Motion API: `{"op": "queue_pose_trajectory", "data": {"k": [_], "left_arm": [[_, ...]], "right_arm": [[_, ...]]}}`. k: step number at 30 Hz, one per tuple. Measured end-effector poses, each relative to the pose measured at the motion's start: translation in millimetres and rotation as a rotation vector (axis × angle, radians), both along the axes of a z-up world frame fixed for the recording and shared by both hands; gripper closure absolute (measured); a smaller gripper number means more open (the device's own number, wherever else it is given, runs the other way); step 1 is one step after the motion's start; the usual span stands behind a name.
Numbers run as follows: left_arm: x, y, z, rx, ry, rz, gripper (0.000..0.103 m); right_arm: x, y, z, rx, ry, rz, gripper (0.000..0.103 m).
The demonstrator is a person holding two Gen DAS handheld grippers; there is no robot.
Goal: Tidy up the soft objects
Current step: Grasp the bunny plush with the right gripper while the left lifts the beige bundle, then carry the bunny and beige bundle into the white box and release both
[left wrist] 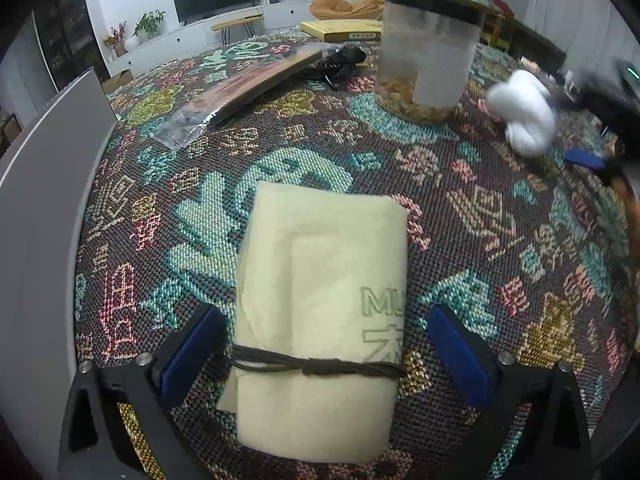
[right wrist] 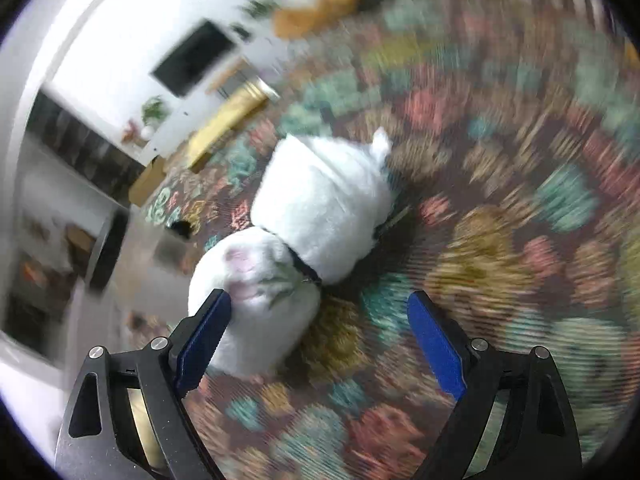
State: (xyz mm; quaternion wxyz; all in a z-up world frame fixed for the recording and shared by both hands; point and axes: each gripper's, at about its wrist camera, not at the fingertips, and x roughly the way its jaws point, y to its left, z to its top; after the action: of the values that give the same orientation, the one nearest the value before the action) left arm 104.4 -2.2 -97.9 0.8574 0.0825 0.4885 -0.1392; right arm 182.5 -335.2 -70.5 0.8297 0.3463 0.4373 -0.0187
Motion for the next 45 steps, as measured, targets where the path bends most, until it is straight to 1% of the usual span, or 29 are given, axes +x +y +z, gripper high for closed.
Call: {"op": "queue_pose_trajectory", "data": {"k": [1,2,3,4,5,6,7,10,11,13,15,18,20,21,22,23,24,25,26,28,29,31,32,35,36,39,42,43,45], "left_arm": [[-3.5,-1.2,2.6,-0.002,-0.013,-0.008,0.022],[-6.7,-2.1,5.9,-0.009,-0.022,-0.011,0.044],[-7.8,-0.9,8.9,-0.023,-0.018,-0.01,0.048],[-8.0,1.2,10.8,-0.039,-0.012,-0.003,0.05],[-8.6,5.6,14.0,-0.071,-0.003,0.008,0.053],[-9.9,10.2,17.6,-0.106,0.005,0.016,0.054],[-13.2,17.6,25.4,-0.166,0.009,0.026,0.054],[-24.1,35.5,51.1,-0.278,-0.005,0.044,0.054],[-29.4,43.6,64.1,-0.316,-0.016,0.047,0.054],[-40.5,66.2,94.3,-0.379,-0.055,0.062,0.054],[-49.2,92.5,119.1,-0.402,-0.102,0.09,0.053],[-65.9,148.5,155.1,-0.377,-0.195,0.183,0.053],[-77.8,191.0,170.1,-0.317,-0.241,0.276,0.05],[-83.6,211.9,174.7,-0.265,-0.264,0.334,0.045],[-88.3,230.8,176.2,-0.203,-0.281,0.392,0.035],[-91.0,244.5,175.1,-0.151,-0.283,0.437,0.017],[-92.9,260.8,171.8,-0.087,-0.275,0.494,0.007],[-94.5,272.0,168.3,-0.046,-0.27,0.529,0.0],[-97.3,285.4,163.5,-0.006,-0.265,0.567,0.0],[-104.0,305.5,155.9,0.027,-0.239,0.626,0.0],[-109.7,314.8,154.0,0.025,-0.236,0.66,0.0],[-121.5,326.6,153.1,-0.024,-0.248,0.705,0.0],[-124.0,327.7,152.4,-0.053,-0.249,0.706,0.0],[-124.2,317.2,148.0,-0.145,-0.241,0.672,0.0],[-121.6,310.2,146.2,-0.171,-0.238,0.649,0.0],[-110.2,262.9,152.9,-0.24,-0.241,0.524,0.0],[-103.8,191.2,163.4,-0.276,-0.249,0.329,0.0],[-99.7,172.9,166.3,-0.277,-0.247,0.275,0.0],[-92.6,123.7,169.4,-0.256,-0.233,0.141,0.0]], "right_arm": [[10.8,-0.6,-6.2,0.068,-0.011,0.007,0.013],[16.9,1.3,-4.9,0.053,-0.027,0.009,0.018],[24.3,6.5,-3.4,0.018,-0.021,0.033,0.027],[31.6,12.5,-4.5,0.028,-0.013,0.082,0.059],[34.6,14.5,-5.6,0.062,-0.002,0.101,0.06],[32.1,15.0,0.1,0.055,0.003,0.082,0.062],[28.7,13.8,7.0,0.046,-0.01,0.077,0.063],[7.6,13.3,45.3,-0.021,-0.102,0.087,0.063],[-1.0,13.6,59.9,-0.045,-0.137,0.109,0.063],[-17.1,31.6,100.7,-0.106,-0.204,0.195,0.063],[-28.9,61.7,135.5,-0.11,-0.252,0.299,0.063],[-41.4,134.0,179.5,-0.061,-0.313,0.469,0.063],[-47.7,196.5,197.1,-0.004,-0.343,0.592,0.062],[-51.1,229.3,202.5,0.028,-0.353,0.654,0.062],[-54.7,265.7,205.8,0.061,-0.359,0.718,0.06],[-57.4,296.0,206.1,0.08,-0.36,0.766,0.052],[-61.3,328.1,206.0,0.099,-0.369,0.811,0.047],[-67.0,356.2,203.6,0.115,-0.384,0.843,0.029],[-68.7,378.2,200.4,0.118,-0.378,0.866,0.02],[-67.5,411.9,189.1,0.089,-0.333,0.894,0.02],[-68.9,416.1,184.8,0.078,-0.32,0.896,0.021],[-72.5,405.7,175.8,0.043,-0.321,0.867,0.021],[-71.8,391.0,171.9,0.0,-0.327,0.845,0.021],[-74.7,341.6,151.8,-0.187,-0.321,0.739,0.021],[-77.2,316.0,138.0,-0.269,-0.304,0.685,0.021],[-76.2,256.5,99.9,-0.452,-0.228,0.55,0.021],[-78.5,194.3,59.0,-0.614,-0.133,0.402,0.021],[-78.3,175.2,46.7,-0.646,-0.097,0.356,0.021],[-76.5,146.9,26.6,-0.647,-0.047,0.296,0.021]]}}
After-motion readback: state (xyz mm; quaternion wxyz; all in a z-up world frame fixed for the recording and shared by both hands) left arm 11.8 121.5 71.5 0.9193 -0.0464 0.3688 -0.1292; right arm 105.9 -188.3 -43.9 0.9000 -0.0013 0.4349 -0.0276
